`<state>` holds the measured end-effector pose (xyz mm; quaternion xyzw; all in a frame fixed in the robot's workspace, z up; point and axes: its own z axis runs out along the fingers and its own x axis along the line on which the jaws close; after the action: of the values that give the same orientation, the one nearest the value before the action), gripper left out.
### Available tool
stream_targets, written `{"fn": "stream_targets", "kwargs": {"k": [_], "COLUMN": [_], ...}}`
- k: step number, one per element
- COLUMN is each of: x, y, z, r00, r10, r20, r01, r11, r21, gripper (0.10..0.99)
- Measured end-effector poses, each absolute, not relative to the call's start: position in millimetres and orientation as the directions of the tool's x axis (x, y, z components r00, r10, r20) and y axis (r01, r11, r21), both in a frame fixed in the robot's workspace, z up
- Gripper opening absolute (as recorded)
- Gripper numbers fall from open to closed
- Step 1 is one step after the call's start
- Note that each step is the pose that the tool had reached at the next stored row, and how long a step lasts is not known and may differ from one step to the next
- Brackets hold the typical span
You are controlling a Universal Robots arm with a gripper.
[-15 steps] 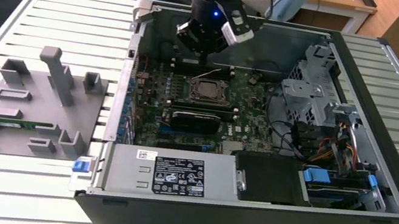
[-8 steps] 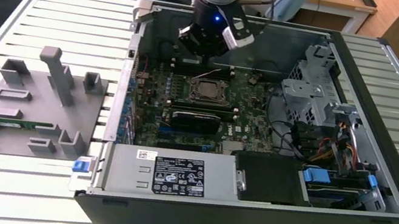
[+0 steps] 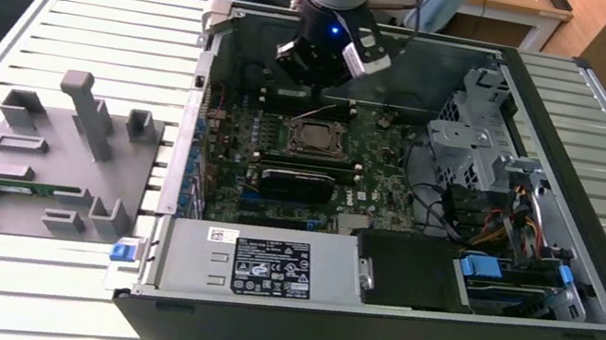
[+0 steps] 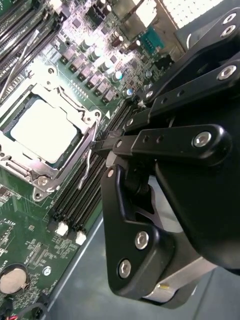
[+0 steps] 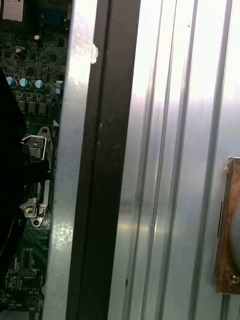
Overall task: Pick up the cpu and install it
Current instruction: 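Install the first cpu locking lever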
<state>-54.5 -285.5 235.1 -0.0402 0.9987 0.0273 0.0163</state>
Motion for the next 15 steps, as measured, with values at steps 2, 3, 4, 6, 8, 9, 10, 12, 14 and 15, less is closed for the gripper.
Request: {"fn": "stream_targets", "kwargs": {"k": [2, 3, 4, 6, 8, 9, 10, 12, 14, 15], "x": [-51.7, -50.3, -48.7, -46.3, -44.3, -43.1, -42.0, -40.4, -39.0, -38.2], "y": [-285.0, -284.9, -284.9, -284.8, -284.7, -284.6, -284.5, -284.4, -284.2, -284.1], "z": [234.5, 233.8, 233.0, 231.3, 230.5, 230.4, 230.1, 229.1, 228.1, 227.7], "r00": [-0.997, -0.997, -0.997, -0.997, -0.997, -0.997, -0.997, -0.997, -0.997, -0.997], "r10": [-0.075, -0.075, -0.075, -0.075, -0.075, -0.075, -0.075, -0.075, -0.075, -0.075], "r20": [-0.035, -0.035, -0.034, -0.034, -0.034, -0.034, -0.034, -0.034, -0.034, -0.034], "r01": [-0.077, -0.077, -0.077, -0.077, -0.077, -0.077, -0.077, -0.077, -0.077, -0.077], "r11": [0.996, 0.996, 0.996, 0.996, 0.996, 0.996, 0.996, 0.996, 0.996, 0.996], "r21": [0.053, 0.054, 0.054, 0.054, 0.054, 0.054, 0.055, 0.055, 0.055, 0.054], "gripper": [0.106, 0.106, 0.106, 0.106, 0.106, 0.106, 0.106, 0.106, 0.106, 0.106]}}
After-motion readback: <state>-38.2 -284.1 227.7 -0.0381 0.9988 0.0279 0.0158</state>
